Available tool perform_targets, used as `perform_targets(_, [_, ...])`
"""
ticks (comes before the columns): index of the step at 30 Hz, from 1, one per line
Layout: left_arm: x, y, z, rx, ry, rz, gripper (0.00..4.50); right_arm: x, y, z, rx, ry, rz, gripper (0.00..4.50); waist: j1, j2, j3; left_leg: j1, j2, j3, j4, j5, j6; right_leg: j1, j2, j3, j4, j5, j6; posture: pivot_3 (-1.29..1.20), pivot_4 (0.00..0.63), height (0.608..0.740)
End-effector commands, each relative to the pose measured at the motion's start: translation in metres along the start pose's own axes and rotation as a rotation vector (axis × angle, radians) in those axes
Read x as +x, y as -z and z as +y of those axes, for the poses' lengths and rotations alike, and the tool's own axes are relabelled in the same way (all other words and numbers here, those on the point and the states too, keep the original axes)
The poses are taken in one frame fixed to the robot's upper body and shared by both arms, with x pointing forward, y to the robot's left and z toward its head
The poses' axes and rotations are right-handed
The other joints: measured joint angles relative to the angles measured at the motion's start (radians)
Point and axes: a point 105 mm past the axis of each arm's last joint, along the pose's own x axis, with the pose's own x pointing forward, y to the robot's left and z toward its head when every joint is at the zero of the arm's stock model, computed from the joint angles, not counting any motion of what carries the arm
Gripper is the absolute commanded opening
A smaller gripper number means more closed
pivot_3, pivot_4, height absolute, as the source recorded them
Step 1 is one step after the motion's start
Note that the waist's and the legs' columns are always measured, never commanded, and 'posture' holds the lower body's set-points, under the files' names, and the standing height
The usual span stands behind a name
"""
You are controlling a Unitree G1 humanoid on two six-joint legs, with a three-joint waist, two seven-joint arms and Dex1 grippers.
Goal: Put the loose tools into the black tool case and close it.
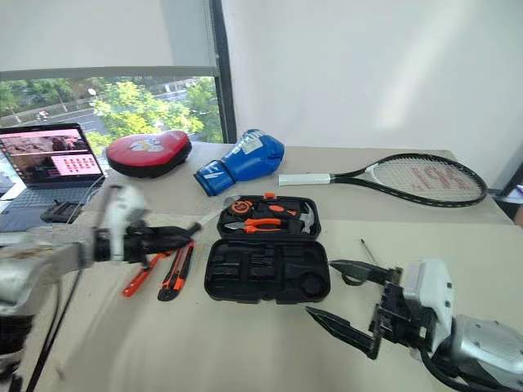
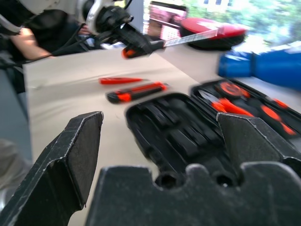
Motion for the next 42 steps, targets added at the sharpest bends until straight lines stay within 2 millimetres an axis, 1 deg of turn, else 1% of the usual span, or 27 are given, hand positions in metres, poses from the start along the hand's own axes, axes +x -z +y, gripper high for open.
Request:
perform_targets(1, [0.029, -0.004, 0.014, 0.190, 0.139, 0.089, 0.87, -0.011, -0.012, -0.005, -0.034, 0.120, 0.007, 4.50, 0.005, -0.002, 0.001, -0.001, 0.001, 0.000, 0.000, 0.000, 0.002, -0.001, 0.001, 0.000, -0.001, -0.001, -0.002, 0.00, 0.150, 0.740])
perform_targets(2, [0.039, -0.009, 0.019, 0.217, 0.154, 0.093, 0.87, -0.016, -0.011, -0.004, -0.028, 0.149, 0.020, 4.50, 0.003, -0.002, 0.001, -0.001, 0.001, 0.000, 0.001, -0.002, 0.009, -0.001, 0.001, 0.000, 0.000, -0.001, -0.003, 0.00, 0.150, 0.740])
perform_targets(3, [0.050, -0.014, 0.022, 0.238, 0.178, 0.100, 0.87, -0.022, -0.010, -0.003, -0.032, 0.177, 0.036, 4.50, 0.003, -0.002, 0.001, -0.002, 0.001, 0.000, 0.001, -0.002, 0.010, -0.001, 0.001, 0.001, 0.000, -0.001, -0.004, 0.00, 0.150, 0.740])
perform_targets(5, [0.065, -0.020, 0.026, 0.273, 0.207, 0.111, 0.87, -0.030, -0.010, 0.003, -0.048, 0.208, 0.059, 4.50, 0.006, -0.003, 0.001, -0.004, 0.001, 0.000, 0.003, -0.003, 0.012, -0.001, 0.001, 0.001, 0.000, 0.001, 0.000, 0.00, 0.150, 0.740])
perform_targets(8, [0.074, -0.014, 0.029, 0.304, 0.246, 0.170, 0.87, -0.036, -0.008, 0.007, -0.043, 0.248, 0.088, 4.50, -0.010, -0.002, 0.001, -0.006, 0.001, 0.000, 0.004, -0.005, 0.016, -0.002, 0.000, 0.001, 0.000, 0.000, 0.005, 0.00, 0.150, 0.740])
perform_targets(10, [0.083, -0.017, 0.031, 0.303, 0.253, 0.184, 0.87, -0.037, -0.008, 0.008, -0.042, 0.273, 0.088, 4.50, -0.021, -0.003, 0.001, -0.006, 0.000, 0.001, 0.004, -0.005, 0.017, -0.002, 0.000, 0.002, 0.000, 0.000, 0.006, 0.00, 0.150, 0.740])
perform_targets(12, [0.087, -0.017, 0.031, 0.278, 0.266, 0.207, 0.87, -0.035, -0.009, 0.010, -0.042, 0.280, 0.083, 4.50, -0.025, -0.003, 0.002, -0.007, 0.000, 0.001, 0.005, -0.006, 0.018, -0.003, 0.000, 0.002, 0.000, 0.000, 0.008, 0.00, 0.150, 0.740])
perform_targets(15, [0.088, -0.007, 0.030, 0.283, 0.290, 0.270, 0.87, -0.030, -0.009, 0.011, -0.042, 0.285, 0.071, 4.50, -0.025, -0.003, 0.002, -0.009, 0.000, 0.000, 0.007, -0.006, 0.019, -0.005, 0.000, 0.001, 0.000, 0.000, 0.009, 0.00, 0.150, 0.740])
perform_targets(18, [0.082, 0.004, 0.034, 0.272, 0.283, 0.330, 0.87, -0.027, -0.008, 0.012, -0.036, 0.285, 0.060, 4.50, -0.024, -0.004, 0.002, -0.010, 0.001, 0.000, 0.009, -0.007, 0.020, -0.005, 0.000, 0.001, 0.000, 0.000, 0.009, 0.00, 0.150, 0.740])
perform_targets(20, [0.079, 0.008, 0.035, 0.251, 0.278, 0.349, 0.87, -0.026, -0.008, 0.012, -0.034, 0.284, 0.058, 4.50, -0.023, -0.004, 0.002, -0.010, 0.001, 0.000, 0.010, -0.007, 0.020, -0.005, -0.001, 0.001, 0.001, 0.000, 0.009, 0.00, 0.150, 0.740])
perform_targets(28, [0.083, 0.011, 0.039, 0.187, 0.228, 0.373, 0.87, -0.025, -0.008, 0.011, -0.047, 0.278, 0.055, 4.50, -0.025, -0.004, 0.002, -0.010, 0.001, 0.000, 0.011, -0.008, 0.021, -0.004, -0.001, 0.001, 0.002, 0.000, 0.010, 0.00, 0.150, 0.740])
perform_targets(31, [0.085, 0.008, 0.037, 0.128, 0.229, 0.370, 0.87, -0.026, -0.008, 0.012, -0.050, 0.278, 0.057, 4.50, -0.025, -0.004, 0.002, -0.010, 0.001, -0.001, 0.012, -0.008, 0.021, -0.004, -0.001, 0.001, 0.002, 0.000, 0.010, 0.00, 0.150, 0.740])
perform_targets(36, [0.084, 0.010, 0.039, 0.125, 0.213, 0.395, 0.87, -0.026, -0.007, 0.014, -0.047, 0.276, 0.058, 4.50, -0.025, -0.003, 0.002, -0.010, 0.001, -0.001, 0.012, -0.008, 0.021, -0.004, -0.001, 0.001, 0.002, 0.000, 0.010, 0.00, 0.150, 0.740])
perform_targets(39, [0.085, 0.009, 0.036, 0.154, 0.231, 0.392, 0.87, -0.025, -0.006, 0.014, -0.048, 0.272, 0.058, 4.50, -0.026, -0.003, 0.002, -0.010, 0.001, -0.001, 0.013, -0.008, 0.021, -0.004, -0.001, 0.001, 0.002, 0.000, 0.010, 0.00, 0.150, 0.740])
perform_targets(41, [0.084, 0.003, 0.037, 0.171, 0.234, 0.351, 1.87, -0.025, -0.006, 0.014, -0.049, 0.270, 0.055, 4.50, -0.026, -0.003, 0.002, -0.010, 0.001, -0.001, 0.013, -0.008, 0.021, -0.004, -0.001, 0.002, 0.002, 0.000, 0.010, 0.00, 0.150, 0.740])
perform_targets(42, [0.082, -0.005, 0.040, 0.175, 0.218, 0.304, 2.00, -0.025, -0.006, 0.014, -0.050, 0.270, 0.055, 4.50, -0.026, -0.003, 0.002, -0.010, 0.001, -0.001, 0.013, -0.008, 0.021, -0.004, -0.001, 0.002, 0.002, 0.000, 0.010, 0.00, 0.150, 0.740])
